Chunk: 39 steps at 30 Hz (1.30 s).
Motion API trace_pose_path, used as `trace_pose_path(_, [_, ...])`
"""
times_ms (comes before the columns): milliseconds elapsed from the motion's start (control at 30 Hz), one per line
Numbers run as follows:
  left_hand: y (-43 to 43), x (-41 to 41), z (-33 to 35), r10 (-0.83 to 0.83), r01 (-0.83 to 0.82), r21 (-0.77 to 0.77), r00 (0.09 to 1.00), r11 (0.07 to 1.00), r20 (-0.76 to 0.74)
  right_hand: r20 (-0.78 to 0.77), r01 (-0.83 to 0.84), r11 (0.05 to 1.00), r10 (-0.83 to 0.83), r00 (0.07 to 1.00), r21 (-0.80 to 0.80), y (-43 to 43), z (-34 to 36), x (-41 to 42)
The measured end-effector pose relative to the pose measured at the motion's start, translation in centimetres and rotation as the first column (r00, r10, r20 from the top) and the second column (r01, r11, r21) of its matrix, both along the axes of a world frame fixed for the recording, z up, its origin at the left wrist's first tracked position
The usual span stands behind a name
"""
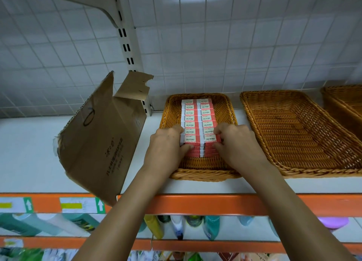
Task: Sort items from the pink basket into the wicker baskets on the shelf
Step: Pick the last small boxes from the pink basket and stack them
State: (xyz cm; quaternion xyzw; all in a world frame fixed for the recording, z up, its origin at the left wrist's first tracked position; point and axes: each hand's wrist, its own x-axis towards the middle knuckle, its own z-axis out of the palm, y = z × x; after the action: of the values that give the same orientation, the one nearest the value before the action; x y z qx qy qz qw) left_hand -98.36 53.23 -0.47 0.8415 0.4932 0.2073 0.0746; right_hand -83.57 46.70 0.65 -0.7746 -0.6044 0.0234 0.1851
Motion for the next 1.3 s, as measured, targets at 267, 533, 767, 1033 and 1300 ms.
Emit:
trace_pose_path(267, [-0.20, -0.05, 0.20, -0.009, 0.011, -0.070, 1.000, 0.998, 0.020, 0.003, -0.003, 0.999, 0.003, 1.000, 0.034, -0.08, -0.49, 0.02])
trace_pose_path(533, [0.20, -0.13, 0.19, 0.012, -0.011, -0.064, 1.000, 0.998, 0.016, -0.022, -0.025, 0.999, 0.026, 0.999, 0.025, -0.06, -0.37, 0.31])
trace_pose_path(767, [0.67, -0.14, 0.17, 0.028, -0.026, -0.087, 0.999, 0.996, 0.022, 0.007, -0.034, 0.999, 0.034, 0.999, 0.008, 0.04, -0.41, 0.30])
trace_pose_path(1033, [0.56, -0.15, 0.42, 0.019, -0.013, -0.117, 0.999, 0.993, 0.045, 0.020, -0.051, 0.999, 0.051, 0.999, -0.004, -0.02, -0.27, 0.27])
trace_pose_path(1300, [0.31, -0.22, 0.77, 0.017, -0.009, -0.151, 0.998, 0.988, 0.054, -0.007, -0.066, 0.997, 0.066, 0.998, -0.028, -0.04, 0.04, 0.44])
